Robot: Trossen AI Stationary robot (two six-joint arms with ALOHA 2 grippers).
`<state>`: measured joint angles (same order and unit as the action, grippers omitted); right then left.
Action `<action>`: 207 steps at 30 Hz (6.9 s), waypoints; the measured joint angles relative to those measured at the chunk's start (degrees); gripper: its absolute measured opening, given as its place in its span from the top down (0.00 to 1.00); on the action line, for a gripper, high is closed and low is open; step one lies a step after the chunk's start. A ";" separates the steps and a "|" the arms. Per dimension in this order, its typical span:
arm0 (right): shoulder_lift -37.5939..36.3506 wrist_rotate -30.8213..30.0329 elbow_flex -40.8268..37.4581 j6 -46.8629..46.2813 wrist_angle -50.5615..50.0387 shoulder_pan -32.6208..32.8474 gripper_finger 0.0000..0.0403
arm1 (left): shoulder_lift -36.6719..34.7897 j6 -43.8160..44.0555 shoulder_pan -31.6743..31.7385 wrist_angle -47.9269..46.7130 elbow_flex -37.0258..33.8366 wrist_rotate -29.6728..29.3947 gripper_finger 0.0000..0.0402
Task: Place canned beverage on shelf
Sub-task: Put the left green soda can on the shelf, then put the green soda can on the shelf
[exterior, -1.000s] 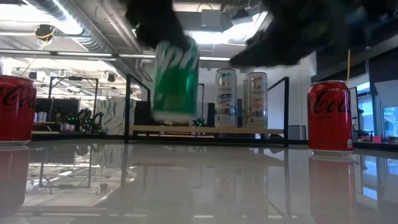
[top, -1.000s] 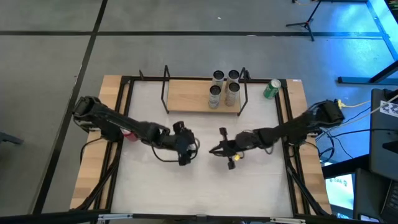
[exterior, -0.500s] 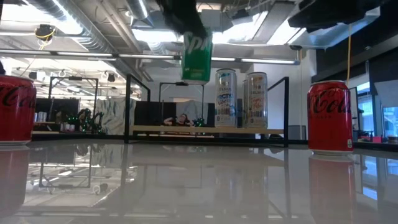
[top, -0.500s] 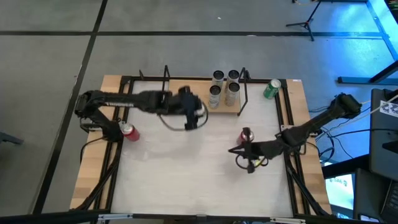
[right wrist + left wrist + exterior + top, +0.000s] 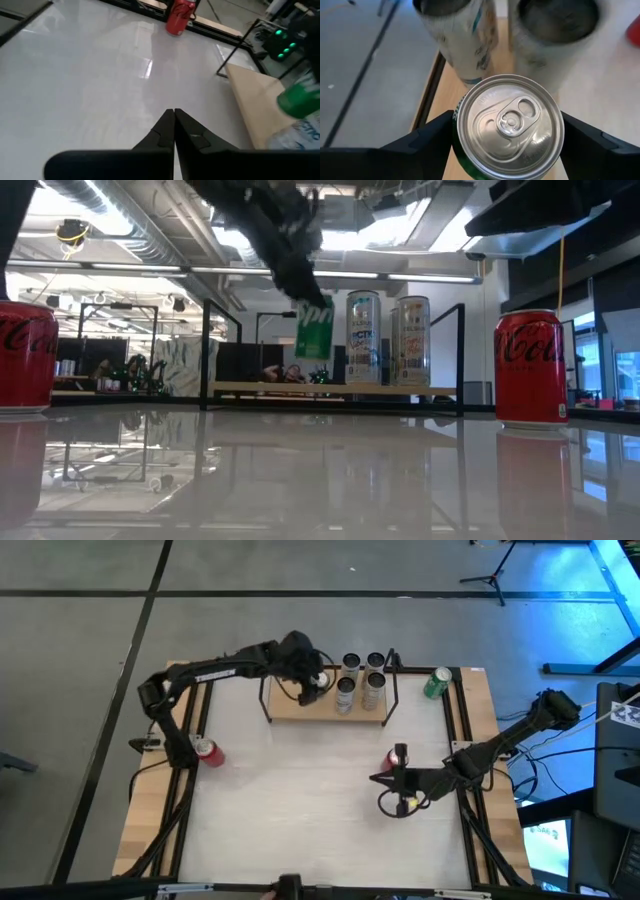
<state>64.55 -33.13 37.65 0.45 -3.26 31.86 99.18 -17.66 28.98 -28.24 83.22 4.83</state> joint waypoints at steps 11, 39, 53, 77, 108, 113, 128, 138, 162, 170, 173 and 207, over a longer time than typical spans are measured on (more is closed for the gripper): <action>0.00 -1.77 0.00 3.30 0.04 0.00 0.99 | 6.33 -4.02 4.45 7.49 -0.02 3.95 0.29; 0.04 -2.38 -0.02 4.82 0.35 0.00 0.99 | 7.84 -0.88 10.26 9.08 0.00 13.25 0.29; 0.04 -2.45 -0.02 4.98 0.26 0.00 0.99 | 8.02 -2.43 7.97 11.45 0.10 12.08 0.16; 0.04 -3.96 -0.02 5.61 0.26 -0.04 0.99 | -9.88 1.64 5.38 1.96 -3.11 8.25 0.09; -2.62 -10.61 28.98 -0.34 -43.51 -52.43 0.99 | -38.71 4.16 -15.16 55.46 -51.01 0.30 0.09; -2.43 -2.88 29.05 -0.23 -44.13 -65.57 0.99 | -38.71 5.50 -15.33 55.00 -51.01 0.54 0.09; 9.88 10.36 32.45 -1.63 -55.24 -85.20 0.37 | -38.71 5.52 -15.63 54.20 -51.01 0.58 0.09; 23.81 14.88 43.68 -4.17 -67.79 -88.27 0.14 | -38.69 5.52 -17.18 53.93 -51.01 0.58 0.09; 31.32 8.34 42.21 -7.77 -69.28 -88.15 0.29 | -38.69 5.22 -17.91 53.30 -51.01 0.56 0.09; 36.11 6.71 42.16 -8.74 -71.68 -88.13 0.29 | -38.69 5.22 -17.91 53.32 -51.01 0.56 0.09; 36.98 6.58 42.16 -8.91 -71.71 -88.13 0.29 | -38.69 5.22 -17.91 53.32 -51.01 0.56 0.09; 37.11 11.13 42.27 7.69 -73.70 -81.08 0.29 | -38.67 5.20 -17.91 53.34 -51.01 0.56 0.09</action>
<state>101.67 -22.00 79.92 8.14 -76.97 -49.23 60.51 -12.47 11.07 25.10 32.21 5.39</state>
